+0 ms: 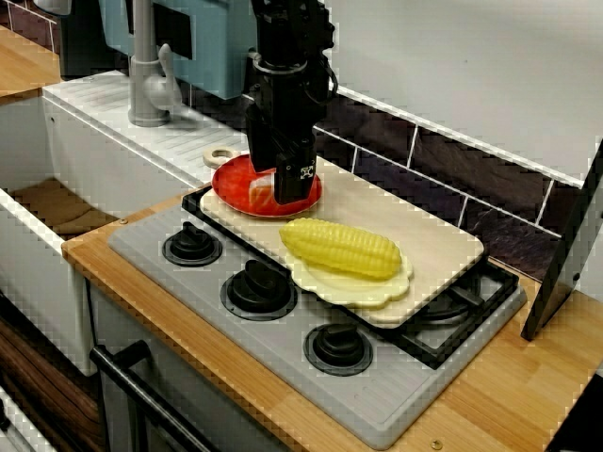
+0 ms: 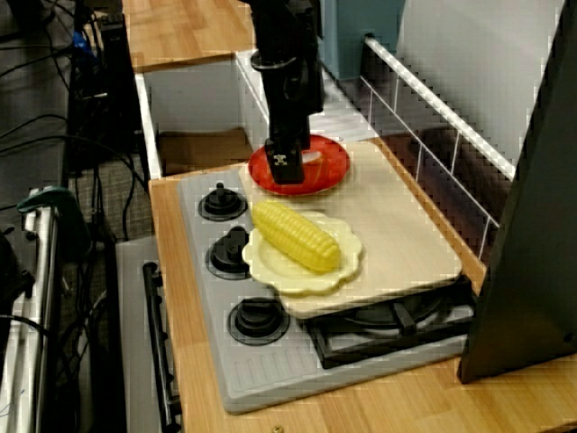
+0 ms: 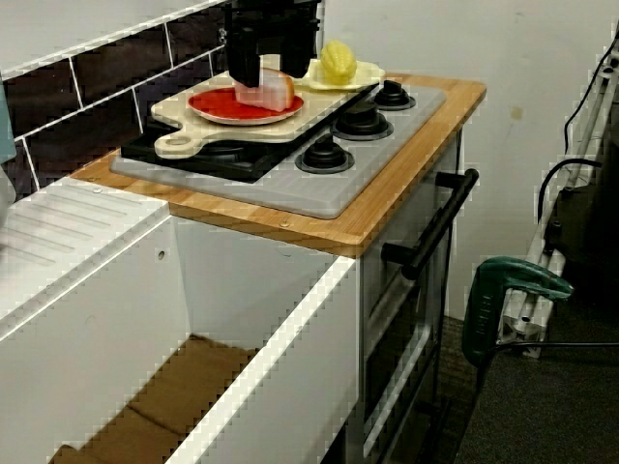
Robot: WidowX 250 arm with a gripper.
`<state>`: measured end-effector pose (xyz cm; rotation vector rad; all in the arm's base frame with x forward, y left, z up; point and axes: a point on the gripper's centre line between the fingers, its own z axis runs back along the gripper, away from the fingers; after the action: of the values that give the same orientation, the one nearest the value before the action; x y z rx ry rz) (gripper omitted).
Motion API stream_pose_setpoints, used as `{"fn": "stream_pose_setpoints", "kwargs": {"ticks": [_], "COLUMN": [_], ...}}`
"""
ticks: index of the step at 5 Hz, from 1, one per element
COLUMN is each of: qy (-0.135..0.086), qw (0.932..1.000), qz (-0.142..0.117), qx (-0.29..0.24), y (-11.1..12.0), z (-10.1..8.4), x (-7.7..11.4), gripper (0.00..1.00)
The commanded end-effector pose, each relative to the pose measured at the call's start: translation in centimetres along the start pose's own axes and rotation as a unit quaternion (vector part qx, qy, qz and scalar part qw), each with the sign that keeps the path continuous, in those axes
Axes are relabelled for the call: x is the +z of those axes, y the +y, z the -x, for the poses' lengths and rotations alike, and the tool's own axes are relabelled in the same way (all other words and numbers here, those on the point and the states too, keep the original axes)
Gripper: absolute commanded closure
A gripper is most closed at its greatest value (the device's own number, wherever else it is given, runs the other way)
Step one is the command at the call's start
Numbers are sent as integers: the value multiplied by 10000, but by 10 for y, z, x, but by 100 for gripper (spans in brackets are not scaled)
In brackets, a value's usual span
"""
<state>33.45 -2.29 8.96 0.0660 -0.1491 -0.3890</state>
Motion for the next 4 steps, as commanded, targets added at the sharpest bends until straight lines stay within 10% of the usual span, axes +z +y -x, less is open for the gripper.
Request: {"fn": "stream_pose_setpoints", "kwargs": {"ticks": [1,3,4], "qy": [-180,-126,-208], "qw": [9997,9999,9997], "qz": [-172,-80,-62], "qx": [0,-37,-87], "y": [8,5,3], "z": [-8,-9,-8], "x": [6,-1,-2], "gripper": [0,0,100]}}
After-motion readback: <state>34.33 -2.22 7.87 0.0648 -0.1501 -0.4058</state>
